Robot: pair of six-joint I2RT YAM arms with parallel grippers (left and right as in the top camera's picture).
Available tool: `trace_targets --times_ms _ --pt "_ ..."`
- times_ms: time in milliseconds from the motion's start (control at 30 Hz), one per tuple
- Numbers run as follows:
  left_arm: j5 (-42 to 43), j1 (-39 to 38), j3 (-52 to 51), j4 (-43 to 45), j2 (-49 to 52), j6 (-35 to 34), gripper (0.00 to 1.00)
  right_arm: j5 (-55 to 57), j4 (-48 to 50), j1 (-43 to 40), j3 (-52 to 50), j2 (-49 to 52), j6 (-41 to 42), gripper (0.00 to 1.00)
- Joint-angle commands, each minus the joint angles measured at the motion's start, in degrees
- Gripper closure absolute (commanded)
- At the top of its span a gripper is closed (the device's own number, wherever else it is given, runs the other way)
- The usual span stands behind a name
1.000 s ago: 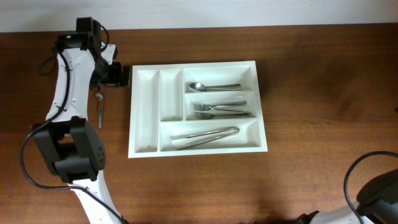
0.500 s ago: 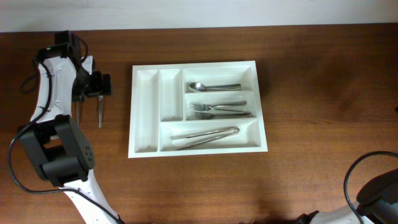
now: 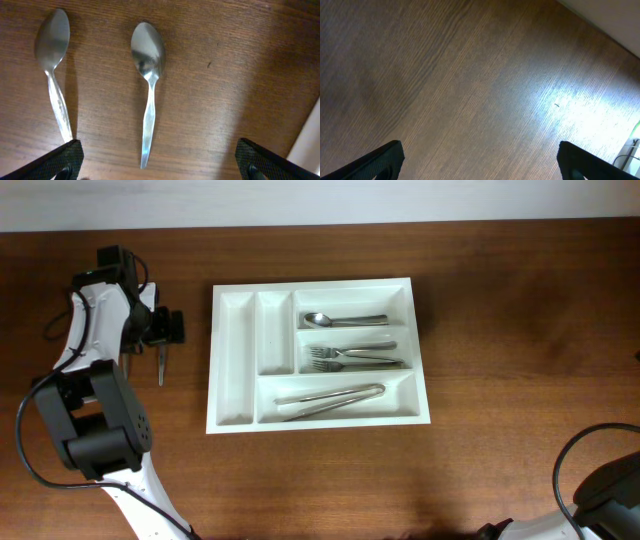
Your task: Pack container
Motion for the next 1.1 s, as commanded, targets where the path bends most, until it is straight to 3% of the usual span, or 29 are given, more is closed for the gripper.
trace_targets --times_ms 0,1067 --pt "-0.2 0.0 -1.3 1.1 -1.3 1.9 0.01 0.3 0.1 -0.2 -0.5 0.0 0.2 0.01" --pt "-0.2 0.3 -2.4 2.7 4.4 1.3 0.01 0.3 0.1 -0.2 -0.5 0.1 0.2 0.01"
